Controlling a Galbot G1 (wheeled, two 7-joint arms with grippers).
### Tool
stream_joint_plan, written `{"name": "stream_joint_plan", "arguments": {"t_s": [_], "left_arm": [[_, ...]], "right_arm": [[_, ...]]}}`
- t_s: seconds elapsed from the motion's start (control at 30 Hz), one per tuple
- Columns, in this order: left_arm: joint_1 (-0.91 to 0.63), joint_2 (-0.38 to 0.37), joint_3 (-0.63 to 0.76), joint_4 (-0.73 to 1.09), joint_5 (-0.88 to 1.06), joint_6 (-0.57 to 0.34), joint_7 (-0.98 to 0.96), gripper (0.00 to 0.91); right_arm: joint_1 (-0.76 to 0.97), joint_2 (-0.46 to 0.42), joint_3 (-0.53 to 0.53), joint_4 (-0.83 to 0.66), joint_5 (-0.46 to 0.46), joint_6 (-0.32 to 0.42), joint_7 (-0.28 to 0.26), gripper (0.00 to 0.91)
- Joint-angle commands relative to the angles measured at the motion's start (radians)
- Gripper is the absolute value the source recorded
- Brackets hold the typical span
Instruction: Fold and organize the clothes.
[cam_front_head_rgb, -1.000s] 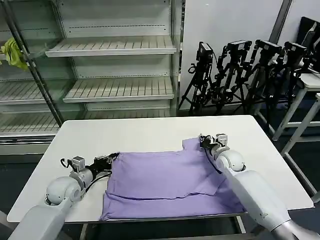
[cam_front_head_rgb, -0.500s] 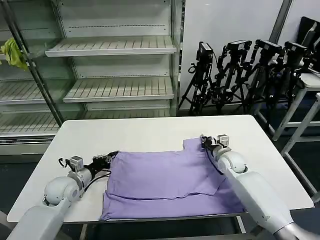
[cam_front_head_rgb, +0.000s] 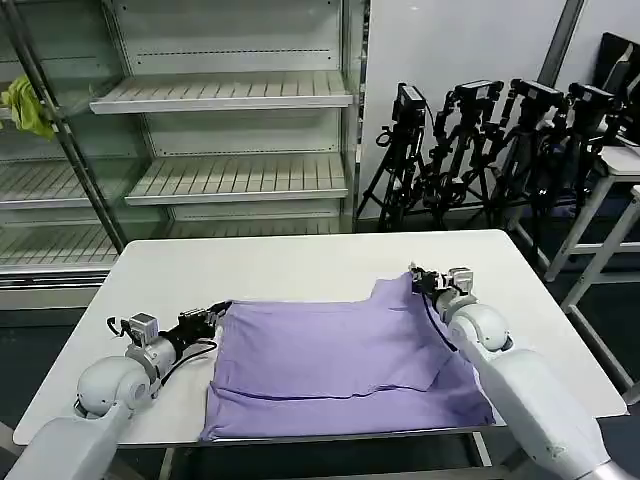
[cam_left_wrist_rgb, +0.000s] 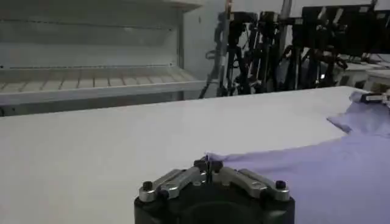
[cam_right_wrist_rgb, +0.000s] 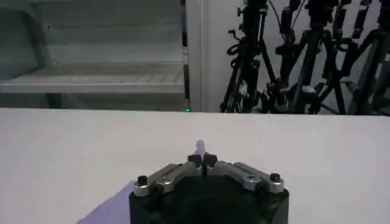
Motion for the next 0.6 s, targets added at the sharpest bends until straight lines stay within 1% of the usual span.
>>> {"name": "stream_joint_plan", "arguments": {"t_s": [0.03,0.23,0.4,0.43,0.6], "left_arm": [[0.069,0.005,-0.044,-0.096,-0.005,0.003,0.0,0.071],[0.135,0.024,-0.094,-0.171,-0.014,0.004,0.0,0.071],[0.207,0.038,-0.152,-0.242,-0.025,0.004,0.001,0.06],[0.215,0.039,-0.157,-0.25,-0.025,0.004,0.001,0.071],[0.272,0.04,-0.196,-0.318,-0.028,0.009,-0.001,0.071]], "right_arm": [[-0.084,-0.062,0.072,0.168,0.017,0.001,0.005,0.0],[-0.164,-0.1,0.15,0.272,0.032,-0.002,0.01,0.0],[-0.29,-0.144,0.217,0.384,0.043,-0.004,0.008,0.0],[-0.309,-0.147,0.229,0.403,0.043,-0.004,0.008,0.0],[-0.451,-0.173,0.29,0.504,0.027,0.001,-0.002,0.0]]}}
